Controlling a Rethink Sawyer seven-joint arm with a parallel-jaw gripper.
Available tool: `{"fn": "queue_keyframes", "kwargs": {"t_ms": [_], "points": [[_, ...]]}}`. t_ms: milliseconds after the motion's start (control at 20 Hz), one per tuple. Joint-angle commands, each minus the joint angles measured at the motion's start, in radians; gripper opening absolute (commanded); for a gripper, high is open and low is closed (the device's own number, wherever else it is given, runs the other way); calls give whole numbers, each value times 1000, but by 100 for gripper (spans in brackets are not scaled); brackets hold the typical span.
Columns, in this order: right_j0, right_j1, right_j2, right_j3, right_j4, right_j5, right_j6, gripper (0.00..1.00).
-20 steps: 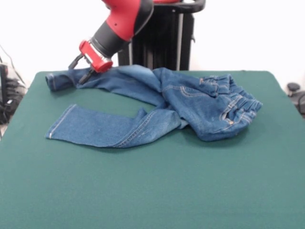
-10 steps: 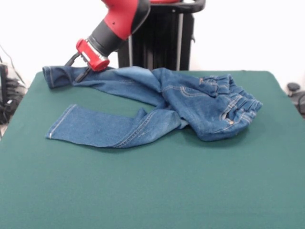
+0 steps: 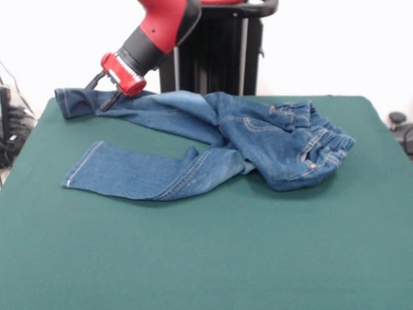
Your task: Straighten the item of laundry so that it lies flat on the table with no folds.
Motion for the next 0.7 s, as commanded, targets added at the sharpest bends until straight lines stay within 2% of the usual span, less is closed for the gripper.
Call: {"fn": "queue_keyframes", "kwargs": {"t_ms": [50,150,250,350,500,700], "points": [[-17,72,5,-98,100,-61,-4,100],[-22,90,-27,-111,106,-82,-27,100],[2,147,-78,-108,197,-127,-50,100],[-5,165,-105,-115,216,-153,-64,100],[31,214,-133,-95,320,-181,-73,100],[25,173,-130,-116,265,-166,-61,100]]}}
